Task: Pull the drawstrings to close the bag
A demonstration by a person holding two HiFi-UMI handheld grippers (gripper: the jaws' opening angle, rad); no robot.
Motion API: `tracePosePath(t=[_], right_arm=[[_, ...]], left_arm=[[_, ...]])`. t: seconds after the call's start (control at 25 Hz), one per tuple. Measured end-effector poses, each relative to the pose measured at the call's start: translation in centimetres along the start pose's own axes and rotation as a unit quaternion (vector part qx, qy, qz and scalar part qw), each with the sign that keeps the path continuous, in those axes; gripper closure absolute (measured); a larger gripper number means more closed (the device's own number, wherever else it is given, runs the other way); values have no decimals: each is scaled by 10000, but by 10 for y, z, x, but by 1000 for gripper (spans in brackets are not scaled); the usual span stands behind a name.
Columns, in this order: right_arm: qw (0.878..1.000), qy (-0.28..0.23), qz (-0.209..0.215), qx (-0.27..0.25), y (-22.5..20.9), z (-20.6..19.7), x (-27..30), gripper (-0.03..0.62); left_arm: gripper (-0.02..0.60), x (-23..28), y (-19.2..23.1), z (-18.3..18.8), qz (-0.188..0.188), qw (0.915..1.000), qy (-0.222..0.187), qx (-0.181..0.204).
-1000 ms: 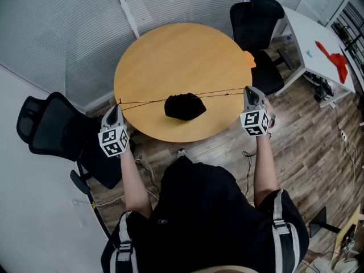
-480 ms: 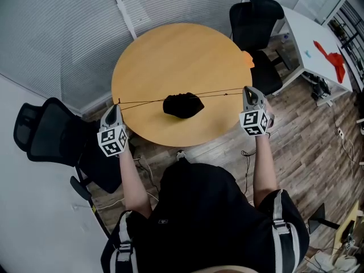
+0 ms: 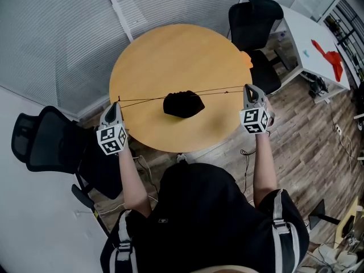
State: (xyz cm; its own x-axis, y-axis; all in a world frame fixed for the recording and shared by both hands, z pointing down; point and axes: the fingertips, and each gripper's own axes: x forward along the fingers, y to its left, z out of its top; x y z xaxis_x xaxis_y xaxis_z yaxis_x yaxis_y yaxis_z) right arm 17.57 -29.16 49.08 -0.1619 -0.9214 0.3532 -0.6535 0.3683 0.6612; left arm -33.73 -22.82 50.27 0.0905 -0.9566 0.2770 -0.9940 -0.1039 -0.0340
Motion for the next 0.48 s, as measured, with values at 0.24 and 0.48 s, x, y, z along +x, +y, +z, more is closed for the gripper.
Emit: tracePosePath(t=[0.24, 0.48], right_arm=[[10000, 71, -62, 25, 1, 9, 17, 536], [9998, 140, -154, 43, 1, 18, 34, 536]], left_arm=[[566, 24, 14, 8, -119, 9999, -26, 41], [566, 50, 27, 13, -259, 9996, -46, 68]])
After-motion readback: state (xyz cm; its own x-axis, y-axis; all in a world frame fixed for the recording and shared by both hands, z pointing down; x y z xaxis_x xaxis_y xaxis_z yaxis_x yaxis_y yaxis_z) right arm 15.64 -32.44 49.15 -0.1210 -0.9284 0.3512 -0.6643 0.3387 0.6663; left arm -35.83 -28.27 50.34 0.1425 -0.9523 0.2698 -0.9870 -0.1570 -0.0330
